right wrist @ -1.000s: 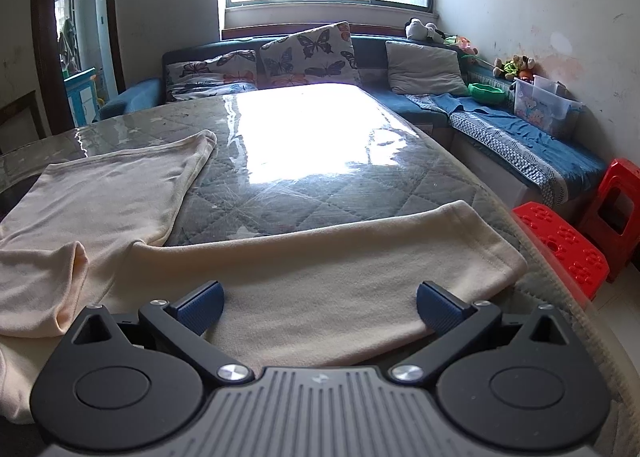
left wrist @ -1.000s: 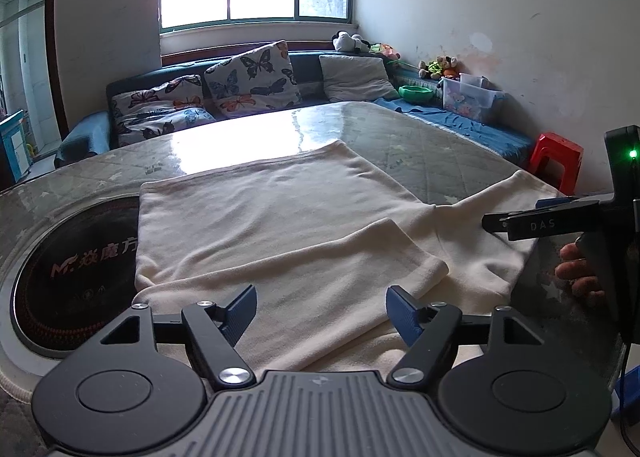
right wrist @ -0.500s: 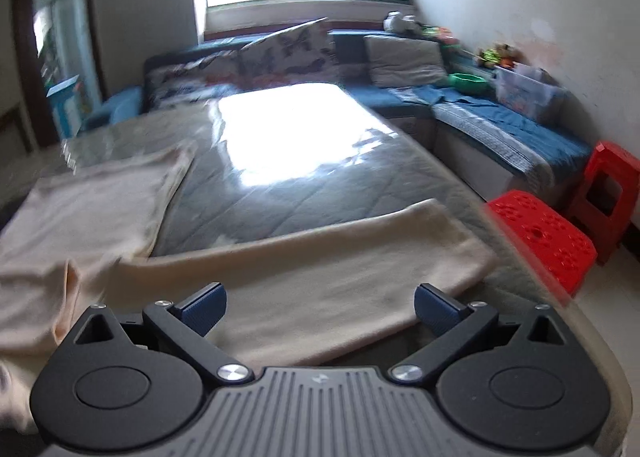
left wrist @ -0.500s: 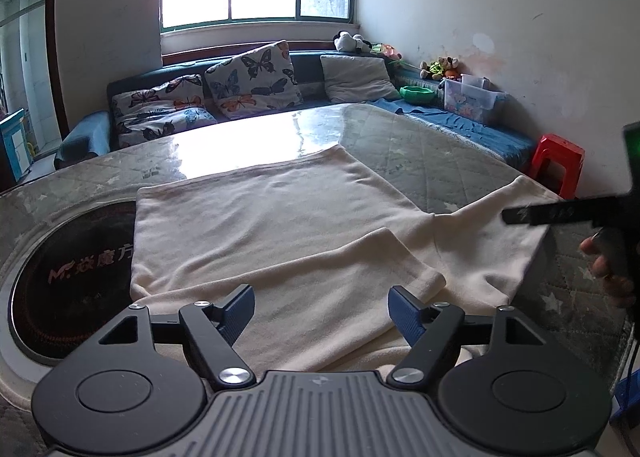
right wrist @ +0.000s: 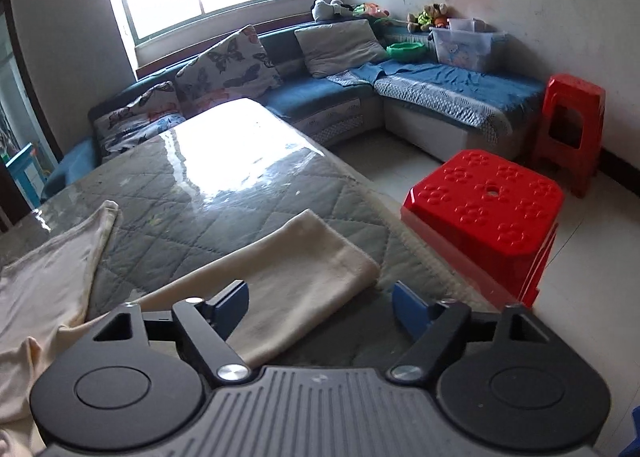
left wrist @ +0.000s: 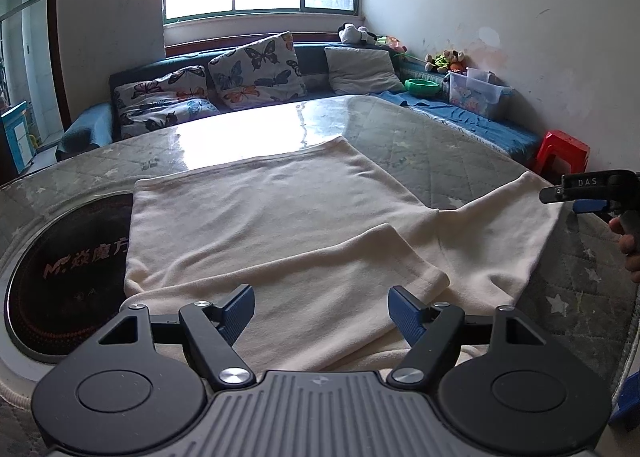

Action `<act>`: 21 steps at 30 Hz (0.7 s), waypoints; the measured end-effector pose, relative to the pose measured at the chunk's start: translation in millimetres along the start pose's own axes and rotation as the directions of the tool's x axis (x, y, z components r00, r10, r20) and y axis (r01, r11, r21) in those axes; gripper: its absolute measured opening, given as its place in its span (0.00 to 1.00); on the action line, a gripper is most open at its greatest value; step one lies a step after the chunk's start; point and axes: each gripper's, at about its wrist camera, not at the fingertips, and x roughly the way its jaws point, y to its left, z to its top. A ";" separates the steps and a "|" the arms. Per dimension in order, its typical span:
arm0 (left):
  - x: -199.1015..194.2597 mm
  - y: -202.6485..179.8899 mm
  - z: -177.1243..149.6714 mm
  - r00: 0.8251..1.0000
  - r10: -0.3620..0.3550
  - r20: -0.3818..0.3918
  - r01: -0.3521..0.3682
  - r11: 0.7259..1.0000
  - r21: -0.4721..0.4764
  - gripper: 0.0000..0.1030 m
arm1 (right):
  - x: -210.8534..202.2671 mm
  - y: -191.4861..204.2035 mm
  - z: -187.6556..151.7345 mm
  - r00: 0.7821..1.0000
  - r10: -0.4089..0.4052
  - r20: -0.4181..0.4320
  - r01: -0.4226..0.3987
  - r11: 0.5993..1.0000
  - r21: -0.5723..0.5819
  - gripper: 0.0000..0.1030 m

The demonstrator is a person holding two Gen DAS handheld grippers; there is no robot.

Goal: Fold clothes

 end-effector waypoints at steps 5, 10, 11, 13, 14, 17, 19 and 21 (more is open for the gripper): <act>2.6 -0.5 2.2 1.000 0.009 -0.006 -0.009 1.000 -0.002 0.74 | 1.8 0.8 2.3 1.000 -0.002 0.003 0.002 1.000 -0.025 0.47; 6.7 2.0 2.7 1.000 0.020 -0.018 -0.020 1.000 -0.009 0.74 | 4.7 -1.8 4.5 1.000 -0.008 -0.001 0.008 1.000 -0.020 0.26; 7.5 2.7 2.5 1.000 0.023 -0.021 -0.023 1.000 -0.011 0.74 | 4.7 -2.4 5.1 1.000 -0.012 -0.001 0.012 1.000 -0.019 0.19; 8.7 4.2 1.9 0.999 0.026 -0.028 -0.027 0.999 -0.019 0.74 | 4.2 -4.4 5.8 1.000 -0.009 0.001 0.009 1.000 -0.009 0.14; 8.8 4.6 1.8 0.999 0.028 -0.030 -0.029 0.999 -0.023 0.74 | 3.8 -5.6 6.0 1.000 -0.005 0.002 0.005 1.000 -0.002 0.12; 8.3 5.9 1.4 0.999 0.029 -0.034 -0.030 0.999 -0.028 0.74 | 2.9 -9.9 6.6 1.000 0.012 0.006 -0.012 1.000 0.020 0.10; 7.0 6.0 1.6 0.999 0.033 -0.032 -0.034 0.999 -0.027 0.74 | 2.5 -14.4 6.5 0.999 0.033 0.011 -0.033 0.998 0.045 0.13; 6.3 6.2 1.9 0.999 0.037 -0.032 -0.038 0.999 -0.027 0.74 | 2.3 -17.4 5.8 0.999 0.034 0.024 -0.035 0.998 0.060 0.14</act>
